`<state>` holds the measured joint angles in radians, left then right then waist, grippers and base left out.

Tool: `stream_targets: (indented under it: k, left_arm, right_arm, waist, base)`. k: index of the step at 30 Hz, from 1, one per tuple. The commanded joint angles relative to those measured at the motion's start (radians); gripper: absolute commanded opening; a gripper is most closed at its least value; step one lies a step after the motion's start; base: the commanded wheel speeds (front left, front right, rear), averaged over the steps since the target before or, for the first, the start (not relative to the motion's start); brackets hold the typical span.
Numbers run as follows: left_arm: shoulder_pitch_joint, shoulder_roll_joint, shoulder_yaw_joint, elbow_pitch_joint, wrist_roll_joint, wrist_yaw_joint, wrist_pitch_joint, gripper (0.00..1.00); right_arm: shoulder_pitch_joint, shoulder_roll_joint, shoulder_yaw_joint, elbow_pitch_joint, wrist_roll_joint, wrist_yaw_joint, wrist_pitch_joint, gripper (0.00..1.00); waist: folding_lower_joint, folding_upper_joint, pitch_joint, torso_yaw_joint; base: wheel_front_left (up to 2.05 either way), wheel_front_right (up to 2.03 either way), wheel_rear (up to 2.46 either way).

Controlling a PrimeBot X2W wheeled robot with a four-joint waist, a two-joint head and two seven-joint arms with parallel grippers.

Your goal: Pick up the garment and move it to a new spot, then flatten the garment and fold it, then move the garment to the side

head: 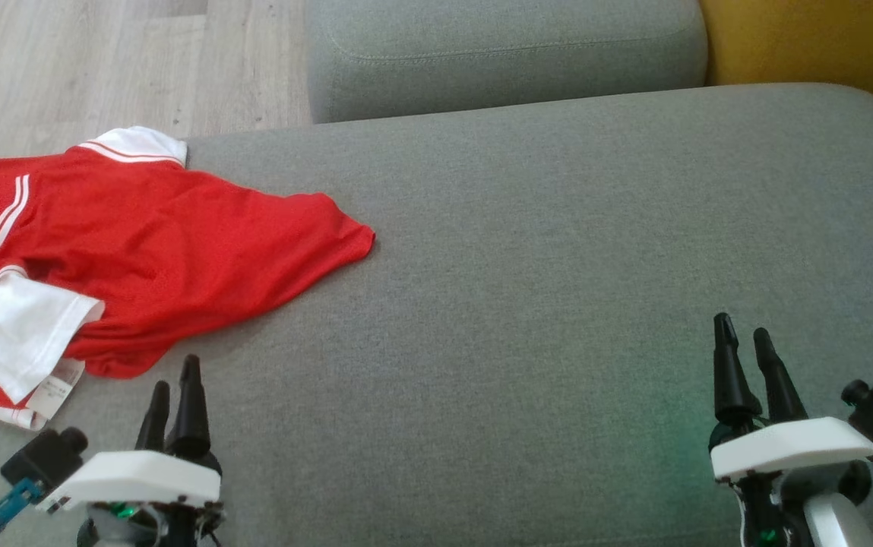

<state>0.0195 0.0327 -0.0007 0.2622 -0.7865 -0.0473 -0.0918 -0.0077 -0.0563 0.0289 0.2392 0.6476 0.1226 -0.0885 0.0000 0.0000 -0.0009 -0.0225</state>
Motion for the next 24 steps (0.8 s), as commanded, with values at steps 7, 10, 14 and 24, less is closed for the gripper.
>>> stream_targets:
  k: [7,10,14,24]
  left_arm:
    - [-0.019,0.017,0.004,-0.042,0.117,0.003,-0.031,1.00]
    - [-0.017,0.017,0.003,-0.047,0.157,0.005,-0.040,1.00]
    - [-0.015,0.018,0.004,-0.051,0.196,0.008,-0.049,1.00]
    - [-0.007,0.021,-0.002,-0.034,0.329,0.009,-0.078,1.00]
  right_arm:
    - [-0.032,-0.021,0.021,-0.042,-0.119,0.005,-0.033,1.00]
    - [-0.032,-0.022,0.023,-0.043,-0.160,0.005,-0.042,1.00]
    - [-0.031,-0.024,0.027,-0.045,-0.201,0.005,-0.051,1.00]
    - [-0.030,-0.026,0.035,-0.044,-0.325,0.006,-0.080,1.00]
  waist:
    - [0.0000,0.0000,0.001,-0.002]
    - [0.0000,0.0000,0.001,-0.003]
    - [0.0000,0.0000,0.001,-0.003]
    - [0.0000,0.0000,0.002,-0.001]
  base:
    - [0.00,0.00,0.00]
    - [0.00,0.00,0.00]
    - [0.00,0.00,0.00]
    - [0.00,0.00,0.00]
